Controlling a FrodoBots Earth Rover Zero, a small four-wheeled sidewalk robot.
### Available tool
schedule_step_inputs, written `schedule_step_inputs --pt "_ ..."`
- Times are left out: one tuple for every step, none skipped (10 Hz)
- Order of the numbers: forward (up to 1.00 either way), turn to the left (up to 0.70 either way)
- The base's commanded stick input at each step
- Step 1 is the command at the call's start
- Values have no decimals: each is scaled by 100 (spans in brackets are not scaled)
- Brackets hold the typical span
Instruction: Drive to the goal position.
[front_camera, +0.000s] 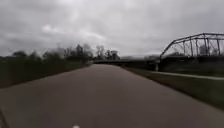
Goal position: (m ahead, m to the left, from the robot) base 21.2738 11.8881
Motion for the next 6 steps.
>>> schedule_step_inputs --pt "100 30" --pt "100 39" --pt "100 26" --pt "100 11" --pt "100 0" --pt "100 0"
